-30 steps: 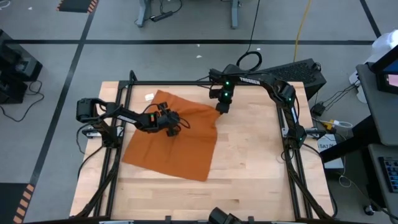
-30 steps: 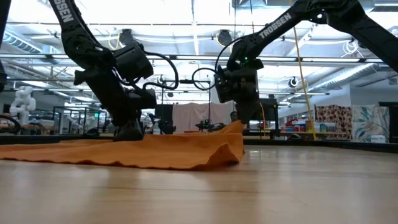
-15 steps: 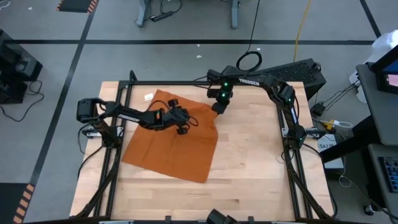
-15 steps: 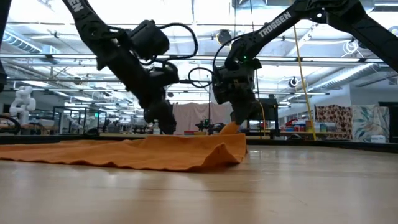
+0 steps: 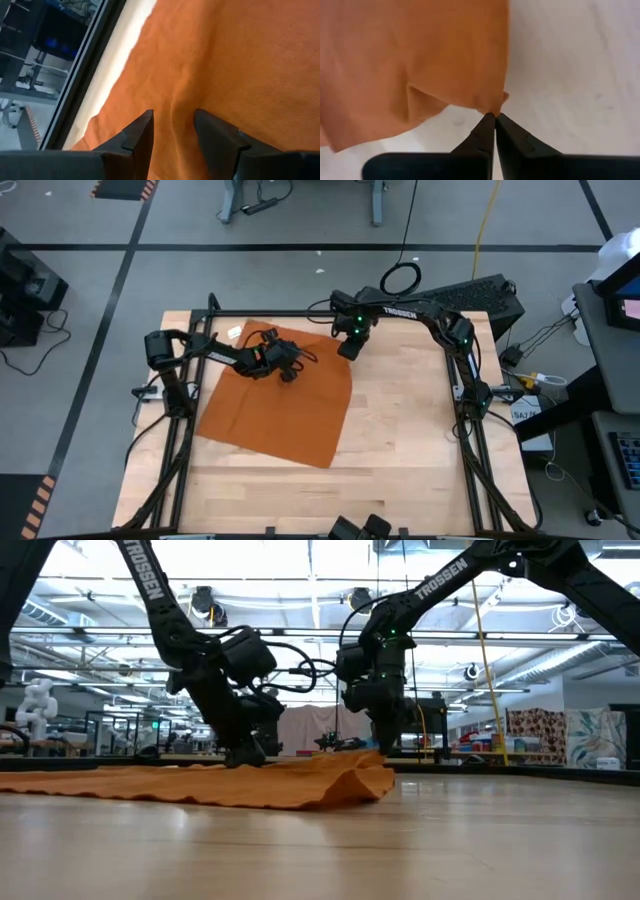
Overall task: Roll towel
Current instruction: Roll the brown towel
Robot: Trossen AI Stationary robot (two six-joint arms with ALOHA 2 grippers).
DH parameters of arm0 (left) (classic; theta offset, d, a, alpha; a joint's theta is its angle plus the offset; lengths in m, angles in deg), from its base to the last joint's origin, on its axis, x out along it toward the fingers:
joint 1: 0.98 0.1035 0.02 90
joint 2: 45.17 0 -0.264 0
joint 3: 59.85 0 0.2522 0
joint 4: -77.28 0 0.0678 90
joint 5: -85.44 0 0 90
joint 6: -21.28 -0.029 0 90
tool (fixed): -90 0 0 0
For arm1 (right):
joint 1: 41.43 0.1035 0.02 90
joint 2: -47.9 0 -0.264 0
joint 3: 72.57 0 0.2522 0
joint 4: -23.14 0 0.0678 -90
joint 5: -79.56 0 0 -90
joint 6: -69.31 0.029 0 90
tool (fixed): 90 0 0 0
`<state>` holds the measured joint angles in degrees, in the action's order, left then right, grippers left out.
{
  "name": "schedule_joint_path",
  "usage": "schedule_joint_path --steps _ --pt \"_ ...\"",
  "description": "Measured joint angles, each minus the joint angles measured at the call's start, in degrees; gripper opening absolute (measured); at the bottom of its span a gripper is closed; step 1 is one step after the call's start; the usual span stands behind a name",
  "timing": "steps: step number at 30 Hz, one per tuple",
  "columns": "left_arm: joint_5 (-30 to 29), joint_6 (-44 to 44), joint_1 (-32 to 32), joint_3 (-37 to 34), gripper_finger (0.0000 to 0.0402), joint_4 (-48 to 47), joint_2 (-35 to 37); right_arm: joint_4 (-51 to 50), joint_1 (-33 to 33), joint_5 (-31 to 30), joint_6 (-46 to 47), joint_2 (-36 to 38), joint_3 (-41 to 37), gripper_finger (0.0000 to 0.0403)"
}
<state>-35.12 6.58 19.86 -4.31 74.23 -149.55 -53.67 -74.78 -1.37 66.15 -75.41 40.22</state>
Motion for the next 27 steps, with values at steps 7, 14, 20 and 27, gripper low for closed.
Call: schedule_joint_path --steps 7,14,20,27 --pt "-0.54 0.22 0.42 -0.07 0.0154 -0.58 -0.07 -0.93 0.36 -3.19 -2.46 0.09 0.00 0.0073" --pt "-1.81 0.90 0.57 -0.11 0.0154 -2.20 -0.13 0.52 -0.16 -3.08 -9.20 0.35 0.00 0.0128" --pt "-1.94 3.43 0.34 -0.24 0.0154 -2.66 0.53 2.95 0.73 4.80 -6.87 0.42 -2.12 0.0132" --pt "0.91 5.98 -2.74 -0.55 0.0154 -5.61 6.05 6.59 8.43 7.49 -1.51 0.42 -4.25 0.0120"
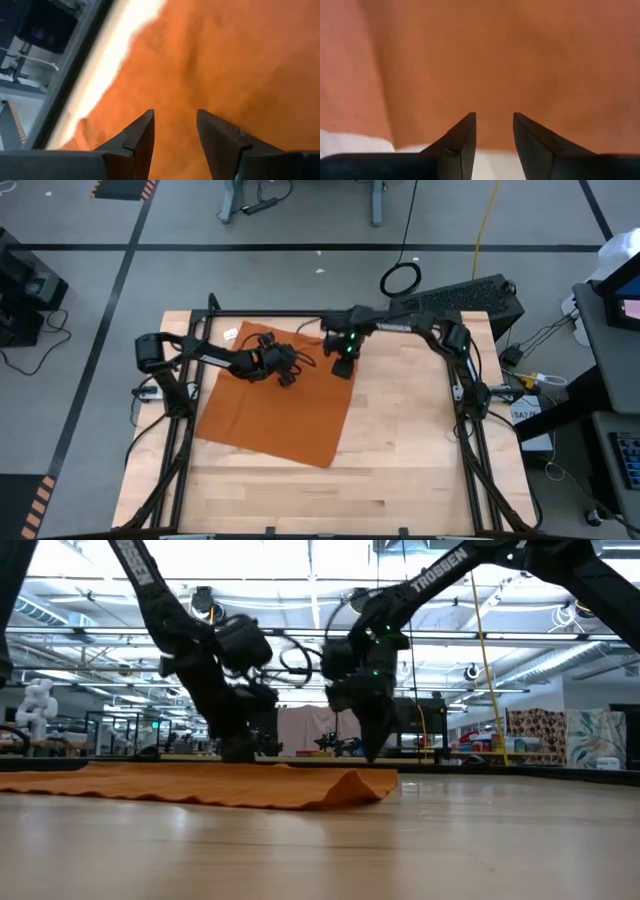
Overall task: Roll towel
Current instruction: Roll the brown towel
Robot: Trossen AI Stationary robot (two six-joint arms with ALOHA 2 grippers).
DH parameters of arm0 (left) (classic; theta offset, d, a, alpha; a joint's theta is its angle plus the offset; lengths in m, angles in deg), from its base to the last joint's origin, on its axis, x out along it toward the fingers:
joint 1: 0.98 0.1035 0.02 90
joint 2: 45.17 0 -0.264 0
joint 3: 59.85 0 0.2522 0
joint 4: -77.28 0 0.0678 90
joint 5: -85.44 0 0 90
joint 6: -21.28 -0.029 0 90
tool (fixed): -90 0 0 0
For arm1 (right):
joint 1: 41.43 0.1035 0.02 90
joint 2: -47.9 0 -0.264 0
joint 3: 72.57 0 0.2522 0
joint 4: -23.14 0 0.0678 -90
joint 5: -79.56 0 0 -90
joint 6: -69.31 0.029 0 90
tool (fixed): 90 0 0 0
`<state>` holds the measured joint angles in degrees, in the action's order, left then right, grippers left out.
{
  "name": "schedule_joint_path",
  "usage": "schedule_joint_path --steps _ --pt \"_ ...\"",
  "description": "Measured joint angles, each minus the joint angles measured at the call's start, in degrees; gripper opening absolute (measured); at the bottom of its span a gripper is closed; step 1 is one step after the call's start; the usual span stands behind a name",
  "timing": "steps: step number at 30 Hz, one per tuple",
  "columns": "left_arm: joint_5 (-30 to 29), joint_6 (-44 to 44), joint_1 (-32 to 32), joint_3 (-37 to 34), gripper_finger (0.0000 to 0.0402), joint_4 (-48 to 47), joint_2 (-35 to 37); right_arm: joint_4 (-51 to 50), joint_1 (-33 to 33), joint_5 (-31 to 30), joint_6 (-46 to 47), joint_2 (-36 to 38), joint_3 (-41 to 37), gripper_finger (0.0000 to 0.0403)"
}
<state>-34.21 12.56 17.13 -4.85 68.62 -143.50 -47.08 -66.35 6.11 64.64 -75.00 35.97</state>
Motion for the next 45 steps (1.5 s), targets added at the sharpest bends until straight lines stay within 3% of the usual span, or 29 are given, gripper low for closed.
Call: schedule_joint_path --steps 4,6,8,12,16,20,23,27,34,40,45 --pt "-0.38 1.10 -1.35 0.04 0.0154 -3.82 4.92 4.67 6.33 -1.26 2.62 0.00 -0.73 0.0111" --pt "0.10 2.15 -2.05 0.04 0.0154 -6.32 7.12 5.29 9.13 -6.37 4.79 0.13 -0.71 0.0104" --pt "1.49 2.41 -2.79 0.08 0.0154 -8.94 9.11 5.43 11.37 -10.02 6.67 0.95 -1.06 0.0096" --pt "6.54 3.74 -4.82 0.17 0.0154 -17.57 11.93 6.58 15.24 -11.63 9.54 4.76 -4.01 0.0082" --pt "11.20 5.47 -6.70 0.22 0.0154 -26.53 12.91 7.96 18.67 -15.60 11.81 12.11 -11.31 0.0071" --pt "11.64 6.85 -8.22 0.12 0.0154 -29.10 12.92 12.64 21.24 -18.83 15.98 20.34 -22.38 0.0063" --pt "13.07 6.72 -8.49 -0.75 0.0154 -26.70 12.92 18.66 23.03 -19.63 19.29 25.86 -31.83 0.0061" --pt "13.49 6.73 -8.18 -1.75 0.0154 -22.39 12.92 36.18 25.00 -19.63 20.34 31.52 -43.22 0.0061" --pt "15.04 7.70 -8.21 -6.23 0.0154 -18.77 12.90 70.95 27.53 -21.23 20.37 32.20 -54.94 0.0061" --pt "18.17 8.50 -8.22 -8.44 0.0154 -7.43 12.90 75.62 27.33 -32.91 21.62 29.07 -54.81 0.0061" --pt "18.34 8.48 -8.49 -5.95 0.0154 -7.12 14.43 78.11 26.11 -34.29 21.59 24.51 -54.85 0.0061"
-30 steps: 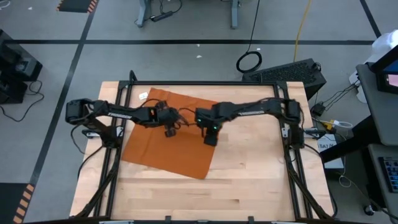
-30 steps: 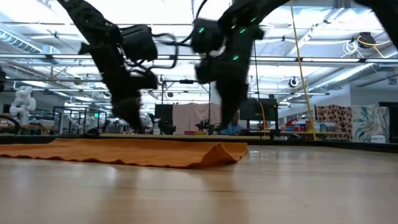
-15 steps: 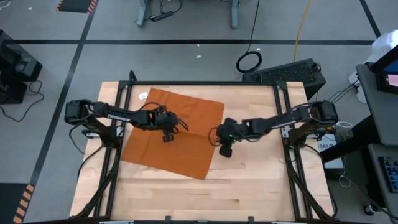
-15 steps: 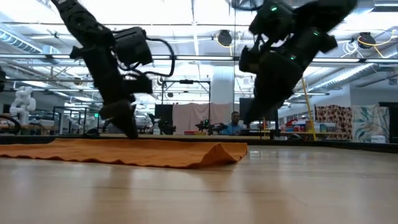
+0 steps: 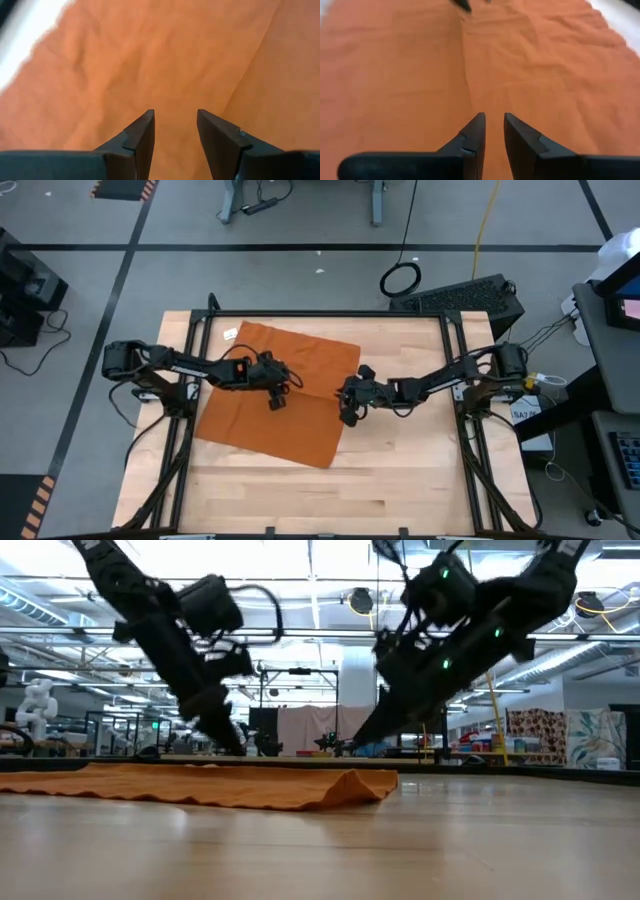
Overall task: Roll towel
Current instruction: Roll the brown towel
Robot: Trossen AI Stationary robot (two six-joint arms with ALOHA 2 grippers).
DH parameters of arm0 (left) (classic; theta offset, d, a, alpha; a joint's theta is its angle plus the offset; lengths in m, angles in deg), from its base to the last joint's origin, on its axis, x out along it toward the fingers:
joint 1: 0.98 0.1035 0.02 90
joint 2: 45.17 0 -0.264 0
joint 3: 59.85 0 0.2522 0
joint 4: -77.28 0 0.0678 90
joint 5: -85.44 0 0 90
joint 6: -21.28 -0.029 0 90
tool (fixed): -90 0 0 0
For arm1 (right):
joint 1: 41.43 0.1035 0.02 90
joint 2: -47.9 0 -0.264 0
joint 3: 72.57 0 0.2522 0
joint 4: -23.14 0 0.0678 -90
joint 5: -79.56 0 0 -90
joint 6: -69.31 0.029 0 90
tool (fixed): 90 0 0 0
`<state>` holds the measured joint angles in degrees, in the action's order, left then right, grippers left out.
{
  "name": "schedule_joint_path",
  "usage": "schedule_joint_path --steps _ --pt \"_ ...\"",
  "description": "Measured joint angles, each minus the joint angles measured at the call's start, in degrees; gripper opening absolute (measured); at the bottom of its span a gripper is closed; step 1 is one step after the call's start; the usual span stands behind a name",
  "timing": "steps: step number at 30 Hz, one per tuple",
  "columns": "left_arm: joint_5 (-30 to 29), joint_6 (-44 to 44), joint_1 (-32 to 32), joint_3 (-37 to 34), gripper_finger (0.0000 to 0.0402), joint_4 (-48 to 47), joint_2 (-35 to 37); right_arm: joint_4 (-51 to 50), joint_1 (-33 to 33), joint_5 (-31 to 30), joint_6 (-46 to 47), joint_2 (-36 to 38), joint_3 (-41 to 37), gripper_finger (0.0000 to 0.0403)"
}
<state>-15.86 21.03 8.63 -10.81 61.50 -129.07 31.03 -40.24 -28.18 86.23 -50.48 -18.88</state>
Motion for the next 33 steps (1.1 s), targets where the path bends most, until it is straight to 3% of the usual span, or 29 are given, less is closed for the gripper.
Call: schedule_joint_path --steps 5,12,25,29,33 --pt "-0.03 -0.05 0.00 3.03 0.0154 -8.36 4.39 9.31 -0.46 0.05 -1.14 -7.40 0.13 0.0061" --pt "-0.73 3.02 0.00 1.74 0.0154 -19.63 8.36 0.02 -1.92 2.19 3.22 -8.87 0.44 0.0061" --pt "-0.52 14.36 -4.81 -2.75 0.0154 -24.03 8.53 -39.70 -1.07 4.51 -2.84 11.57 -0.13 0.0061" --pt "0.58 16.86 -8.85 -2.77 0.0154 -23.65 8.70 -44.75 0.13 4.85 -1.38 20.54 -0.11 0.0061" --pt "0.65 19.35 -13.84 -2.79 0.0154 -23.76 8.70 -39.87 4.72 4.61 0.53 27.68 -0.06 0.0061"
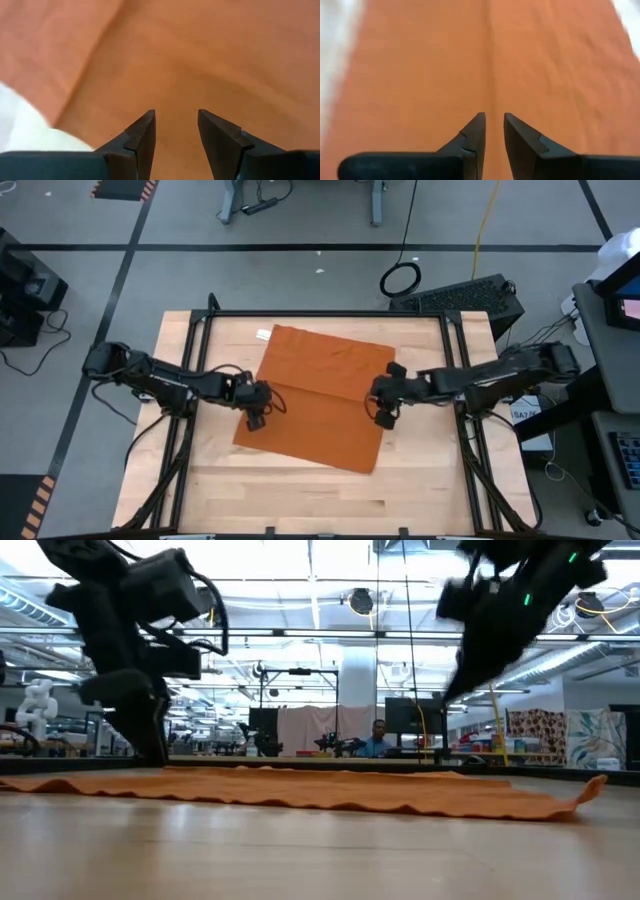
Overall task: Roll towel
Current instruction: Roll the brown towel
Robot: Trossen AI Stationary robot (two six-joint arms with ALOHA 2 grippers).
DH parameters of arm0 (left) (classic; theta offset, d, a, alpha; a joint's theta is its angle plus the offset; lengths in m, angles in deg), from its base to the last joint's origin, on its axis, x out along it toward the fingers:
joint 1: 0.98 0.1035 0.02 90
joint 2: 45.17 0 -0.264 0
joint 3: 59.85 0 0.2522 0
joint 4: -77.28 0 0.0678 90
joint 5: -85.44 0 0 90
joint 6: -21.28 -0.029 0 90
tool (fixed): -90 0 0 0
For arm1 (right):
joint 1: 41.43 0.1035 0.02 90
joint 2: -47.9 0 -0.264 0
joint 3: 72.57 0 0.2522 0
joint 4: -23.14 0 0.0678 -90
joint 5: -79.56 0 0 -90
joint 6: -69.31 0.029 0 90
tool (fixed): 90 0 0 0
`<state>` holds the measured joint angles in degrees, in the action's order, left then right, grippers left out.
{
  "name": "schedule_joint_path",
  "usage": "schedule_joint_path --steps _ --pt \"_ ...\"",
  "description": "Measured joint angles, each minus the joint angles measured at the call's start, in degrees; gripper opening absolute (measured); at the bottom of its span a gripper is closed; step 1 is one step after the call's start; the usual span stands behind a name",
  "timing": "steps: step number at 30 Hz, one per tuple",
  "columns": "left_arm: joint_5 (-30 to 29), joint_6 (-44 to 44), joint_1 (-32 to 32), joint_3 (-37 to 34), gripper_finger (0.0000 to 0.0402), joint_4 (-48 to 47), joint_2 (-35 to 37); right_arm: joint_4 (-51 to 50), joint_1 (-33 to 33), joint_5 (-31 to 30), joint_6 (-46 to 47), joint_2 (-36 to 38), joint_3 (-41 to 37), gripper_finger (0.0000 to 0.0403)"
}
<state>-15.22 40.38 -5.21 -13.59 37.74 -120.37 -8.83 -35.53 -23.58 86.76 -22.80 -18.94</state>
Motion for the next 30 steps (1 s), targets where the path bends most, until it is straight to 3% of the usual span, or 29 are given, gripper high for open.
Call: schedule_joint_path --steps 4,9,18,30 --pt "0.01 4.38 -4.25 -0.67 0.0154 -0.12 0.00 9.57 6.20 -0.55 1.25 0.91 -0.82 0.0061" --pt "0.02 10.08 -8.94 -2.57 0.0154 1.09 -0.67 22.04 13.62 -4.86 2.36 -3.49 -4.42 0.0061" --pt "0.43 10.61 -18.44 -5.23 0.0154 14.70 -2.90 33.56 22.15 -6.68 10.36 -14.78 -5.21 0.0061" --pt "0.17 10.61 -25.78 -0.18 0.0154 9.57 -2.71 29.09 36.27 -6.07 20.16 -17.84 -5.16 0.0064"
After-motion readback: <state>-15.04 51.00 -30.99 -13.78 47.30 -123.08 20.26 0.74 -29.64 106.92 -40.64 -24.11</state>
